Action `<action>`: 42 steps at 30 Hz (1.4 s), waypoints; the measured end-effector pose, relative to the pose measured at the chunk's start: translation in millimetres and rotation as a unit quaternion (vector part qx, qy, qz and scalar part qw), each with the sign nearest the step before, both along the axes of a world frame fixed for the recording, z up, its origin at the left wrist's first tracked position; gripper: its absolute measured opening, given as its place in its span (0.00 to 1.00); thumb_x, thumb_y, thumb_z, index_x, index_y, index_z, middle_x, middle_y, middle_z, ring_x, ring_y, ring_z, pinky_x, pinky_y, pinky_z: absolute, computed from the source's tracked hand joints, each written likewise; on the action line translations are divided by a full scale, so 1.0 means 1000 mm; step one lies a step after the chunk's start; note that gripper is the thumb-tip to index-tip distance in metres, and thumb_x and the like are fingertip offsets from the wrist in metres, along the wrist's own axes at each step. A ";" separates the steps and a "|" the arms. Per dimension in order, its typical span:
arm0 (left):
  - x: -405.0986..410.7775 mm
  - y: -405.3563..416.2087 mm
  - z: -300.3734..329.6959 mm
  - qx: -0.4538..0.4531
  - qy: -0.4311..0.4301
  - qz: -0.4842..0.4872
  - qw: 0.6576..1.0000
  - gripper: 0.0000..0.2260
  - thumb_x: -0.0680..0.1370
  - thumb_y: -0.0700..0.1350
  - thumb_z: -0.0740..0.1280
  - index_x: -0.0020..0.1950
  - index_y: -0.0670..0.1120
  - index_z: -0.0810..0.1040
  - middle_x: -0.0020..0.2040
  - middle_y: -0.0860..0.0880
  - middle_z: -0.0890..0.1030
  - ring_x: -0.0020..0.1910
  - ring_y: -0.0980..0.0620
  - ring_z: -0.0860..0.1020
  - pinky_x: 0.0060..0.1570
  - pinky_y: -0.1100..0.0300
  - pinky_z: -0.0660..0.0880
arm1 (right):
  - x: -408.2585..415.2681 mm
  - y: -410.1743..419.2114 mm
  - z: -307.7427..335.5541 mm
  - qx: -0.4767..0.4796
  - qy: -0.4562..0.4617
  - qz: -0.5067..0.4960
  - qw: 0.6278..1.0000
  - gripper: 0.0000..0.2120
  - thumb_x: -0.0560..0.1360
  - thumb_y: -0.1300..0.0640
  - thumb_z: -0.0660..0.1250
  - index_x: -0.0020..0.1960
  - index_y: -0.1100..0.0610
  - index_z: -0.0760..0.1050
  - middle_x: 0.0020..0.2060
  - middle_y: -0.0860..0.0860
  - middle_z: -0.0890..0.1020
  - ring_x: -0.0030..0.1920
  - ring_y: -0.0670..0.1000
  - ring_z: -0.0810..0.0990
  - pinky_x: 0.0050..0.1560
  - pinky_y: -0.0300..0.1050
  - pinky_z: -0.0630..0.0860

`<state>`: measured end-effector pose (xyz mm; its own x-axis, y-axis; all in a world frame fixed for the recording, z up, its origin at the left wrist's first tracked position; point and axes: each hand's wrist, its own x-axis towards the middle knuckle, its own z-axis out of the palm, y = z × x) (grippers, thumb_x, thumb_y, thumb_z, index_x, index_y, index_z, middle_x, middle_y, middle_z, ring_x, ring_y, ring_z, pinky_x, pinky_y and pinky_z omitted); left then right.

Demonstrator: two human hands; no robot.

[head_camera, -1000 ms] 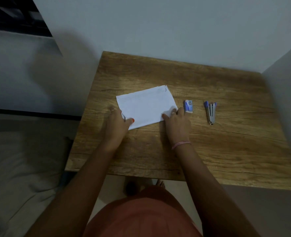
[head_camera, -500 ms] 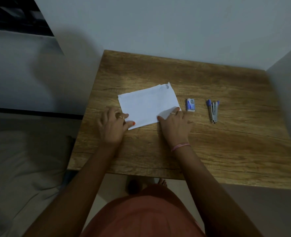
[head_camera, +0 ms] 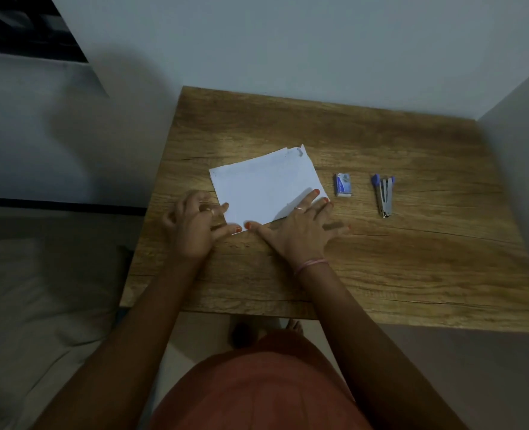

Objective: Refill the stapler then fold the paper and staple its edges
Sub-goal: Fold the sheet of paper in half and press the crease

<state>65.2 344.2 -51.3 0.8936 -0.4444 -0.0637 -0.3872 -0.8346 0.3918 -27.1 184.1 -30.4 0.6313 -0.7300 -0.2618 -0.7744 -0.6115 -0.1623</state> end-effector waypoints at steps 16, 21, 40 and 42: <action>-0.002 0.002 0.002 -0.005 -0.023 -0.019 1.000 0.25 0.70 0.62 0.72 0.65 0.54 0.78 0.73 0.50 0.66 0.73 0.46 0.57 0.67 0.42 0.50 | -0.015 -0.043 -0.008 -0.003 -0.160 -0.114 0.981 0.43 0.69 0.32 0.66 0.74 0.55 0.58 0.72 0.54 0.65 0.74 0.57 0.59 0.67 0.67 0.56; -0.004 0.002 0.002 0.000 -0.017 -0.018 1.000 0.25 0.71 0.61 0.71 0.66 0.55 0.77 0.73 0.50 0.66 0.73 0.46 0.56 0.68 0.41 0.51 | -0.018 -0.072 -0.009 0.012 -0.203 -0.198 0.959 0.30 0.68 0.37 0.71 0.64 0.52 0.72 0.67 0.52 0.70 0.69 0.56 0.65 0.66 0.62 0.58; -0.001 0.006 -0.007 -0.043 0.008 -0.003 0.999 0.24 0.69 0.62 0.73 0.63 0.57 0.79 0.71 0.51 0.68 0.72 0.46 0.58 0.66 0.44 0.51 | -0.005 -0.073 -0.006 0.094 -0.209 -0.098 0.968 0.25 0.71 0.44 0.70 0.61 0.58 0.75 0.61 0.59 0.73 0.62 0.56 0.72 0.59 0.50 0.71; -0.001 0.006 -0.008 -0.046 0.010 -0.002 0.999 0.24 0.69 0.62 0.72 0.63 0.57 0.79 0.70 0.52 0.68 0.71 0.46 0.58 0.66 0.43 0.51 | -0.004 -0.077 -0.003 0.100 -0.223 -0.090 0.966 0.23 0.71 0.46 0.72 0.59 0.58 0.76 0.60 0.59 0.73 0.59 0.56 0.74 0.58 0.50 0.73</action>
